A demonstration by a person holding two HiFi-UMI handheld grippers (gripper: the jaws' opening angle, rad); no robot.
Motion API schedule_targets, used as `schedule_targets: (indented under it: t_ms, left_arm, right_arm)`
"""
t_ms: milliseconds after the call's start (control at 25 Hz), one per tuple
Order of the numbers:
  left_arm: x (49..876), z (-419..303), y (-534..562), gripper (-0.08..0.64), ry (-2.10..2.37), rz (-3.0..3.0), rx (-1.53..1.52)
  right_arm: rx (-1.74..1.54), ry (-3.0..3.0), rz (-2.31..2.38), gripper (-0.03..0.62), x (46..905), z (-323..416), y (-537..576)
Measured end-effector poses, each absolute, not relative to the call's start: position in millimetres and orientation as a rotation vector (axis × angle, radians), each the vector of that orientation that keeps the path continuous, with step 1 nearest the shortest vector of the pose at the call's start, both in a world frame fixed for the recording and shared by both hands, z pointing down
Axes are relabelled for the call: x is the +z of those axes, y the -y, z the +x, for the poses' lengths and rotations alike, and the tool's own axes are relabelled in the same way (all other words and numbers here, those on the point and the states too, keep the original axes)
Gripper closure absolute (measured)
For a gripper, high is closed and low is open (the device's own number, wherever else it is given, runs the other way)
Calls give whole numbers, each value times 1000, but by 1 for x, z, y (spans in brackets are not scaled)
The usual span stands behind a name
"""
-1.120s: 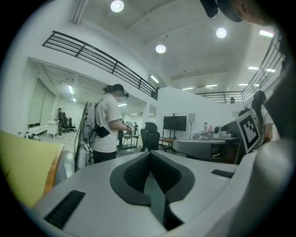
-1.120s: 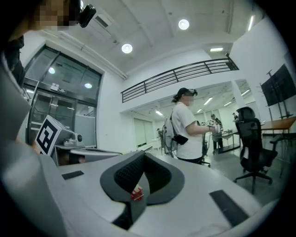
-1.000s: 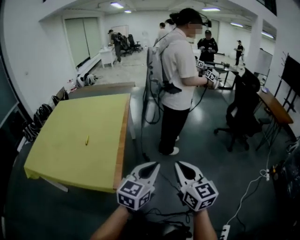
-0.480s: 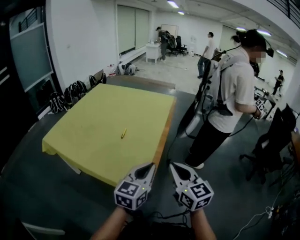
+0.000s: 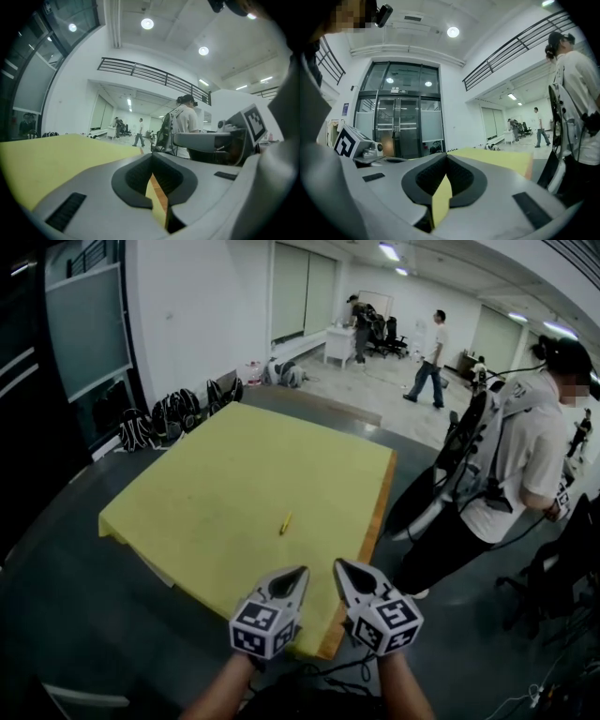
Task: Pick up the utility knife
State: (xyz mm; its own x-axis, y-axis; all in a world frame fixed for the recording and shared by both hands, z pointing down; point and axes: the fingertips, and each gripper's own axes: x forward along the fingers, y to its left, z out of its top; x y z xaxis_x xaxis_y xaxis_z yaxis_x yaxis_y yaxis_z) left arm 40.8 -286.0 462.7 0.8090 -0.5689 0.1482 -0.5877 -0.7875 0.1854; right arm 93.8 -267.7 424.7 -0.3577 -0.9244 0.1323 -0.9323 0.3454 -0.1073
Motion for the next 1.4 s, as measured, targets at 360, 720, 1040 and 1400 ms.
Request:
schedule_targets:
  t_ms: [360, 720, 1040, 1400]
  left_arm:
    - [487, -8, 347, 552, 1082, 2645, 137]
    - [523, -30, 400, 552, 1321, 2501, 217]
    - [551, -40, 429, 552, 1435, 2382, 276]
    - [582, -34, 437, 552, 1457, 2315, 314]
  right_arm:
    - [390, 2454, 1677, 580, 468, 59, 358]
    - [576, 2349, 1573, 487, 553, 68, 451]
    - [736, 2173, 1575, 436, 640, 80, 516]
    - [797, 2027, 1588, 436, 693, 87, 548]
